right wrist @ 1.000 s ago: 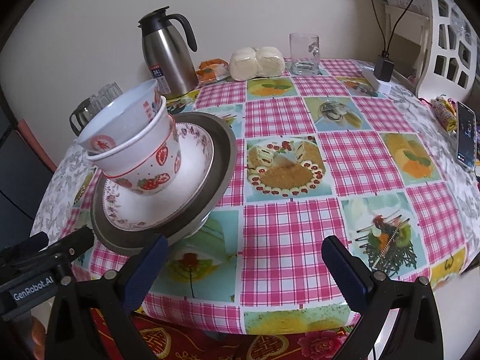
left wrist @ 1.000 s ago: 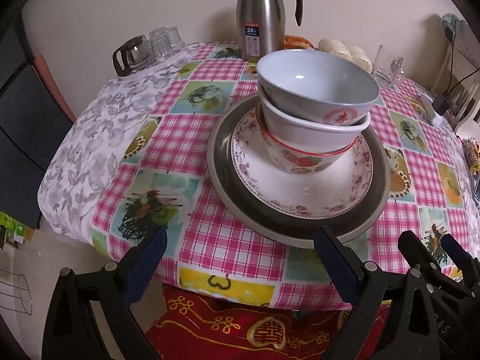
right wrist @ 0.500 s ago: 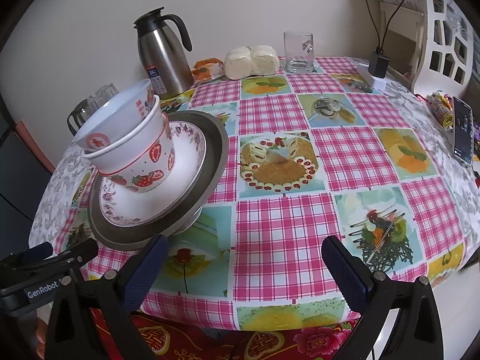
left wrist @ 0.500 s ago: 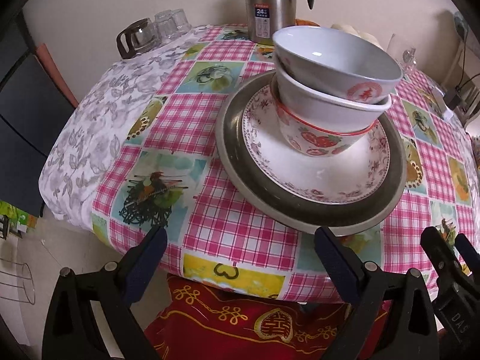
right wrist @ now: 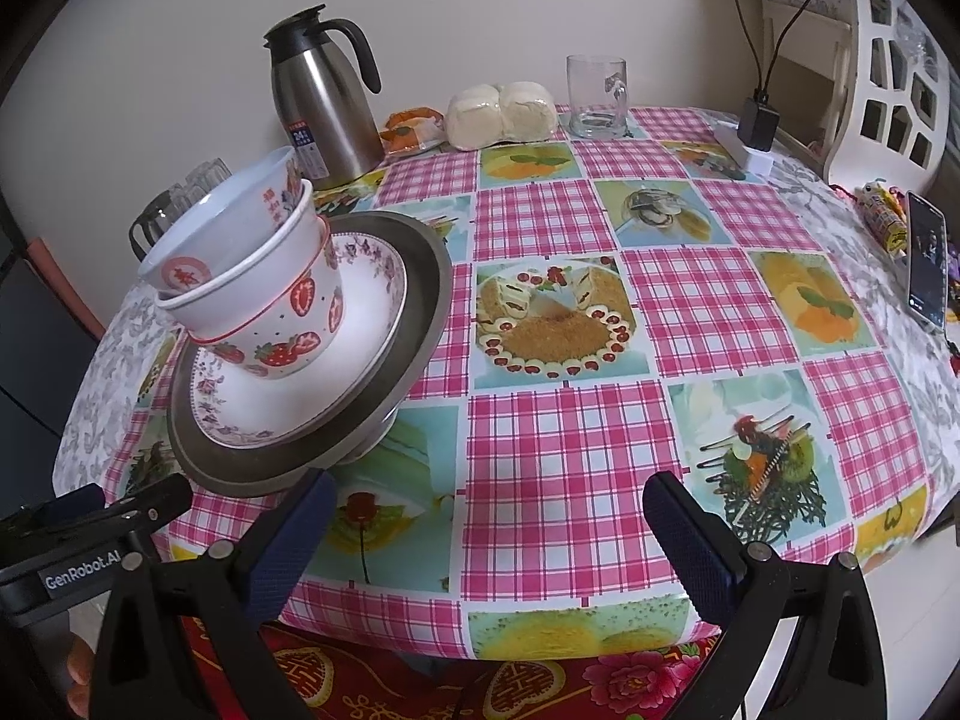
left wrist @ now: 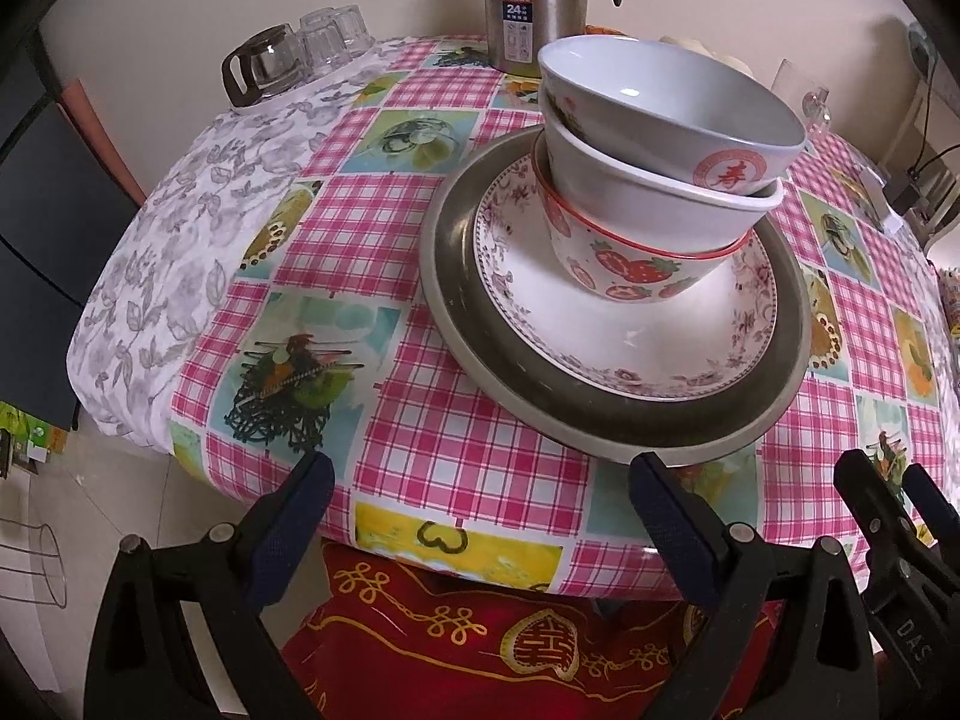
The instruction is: Organize plates and bowls
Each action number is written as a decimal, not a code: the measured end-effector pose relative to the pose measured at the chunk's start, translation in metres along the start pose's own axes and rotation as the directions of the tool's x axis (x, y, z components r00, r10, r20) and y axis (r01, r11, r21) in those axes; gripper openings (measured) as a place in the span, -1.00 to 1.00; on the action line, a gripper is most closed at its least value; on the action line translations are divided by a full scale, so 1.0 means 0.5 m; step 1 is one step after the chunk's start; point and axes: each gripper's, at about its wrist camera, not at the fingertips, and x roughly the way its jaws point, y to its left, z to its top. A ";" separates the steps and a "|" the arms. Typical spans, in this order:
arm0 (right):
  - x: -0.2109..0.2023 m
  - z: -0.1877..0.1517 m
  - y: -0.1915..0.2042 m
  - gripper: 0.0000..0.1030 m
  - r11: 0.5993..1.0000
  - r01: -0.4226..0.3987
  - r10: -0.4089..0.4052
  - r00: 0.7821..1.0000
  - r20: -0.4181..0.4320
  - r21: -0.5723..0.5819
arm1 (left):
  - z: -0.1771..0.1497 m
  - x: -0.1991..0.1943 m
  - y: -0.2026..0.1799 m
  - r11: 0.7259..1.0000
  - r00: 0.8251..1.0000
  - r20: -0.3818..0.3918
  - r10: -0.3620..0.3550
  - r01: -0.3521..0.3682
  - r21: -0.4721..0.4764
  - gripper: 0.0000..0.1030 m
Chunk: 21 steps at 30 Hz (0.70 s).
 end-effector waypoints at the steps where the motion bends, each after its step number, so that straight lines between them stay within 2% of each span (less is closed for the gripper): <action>1: 0.001 0.000 0.000 1.00 1.000 0.001 -0.001 1.000 -0.001 0.000 | 0.000 -0.001 -0.001 1.000 1.000 0.002 0.000 0.000 0.002 0.91; 10: 0.002 0.000 -0.005 1.00 1.000 0.010 -0.010 1.000 -0.002 0.009 | -0.001 0.006 -0.001 1.000 1.000 -0.009 -0.002 0.002 0.004 0.91; 21: 0.006 0.000 -0.009 1.00 1.000 0.018 -0.018 1.000 -0.010 0.015 | 0.000 -0.002 -0.001 1.000 1.000 0.012 -0.005 0.005 0.009 0.91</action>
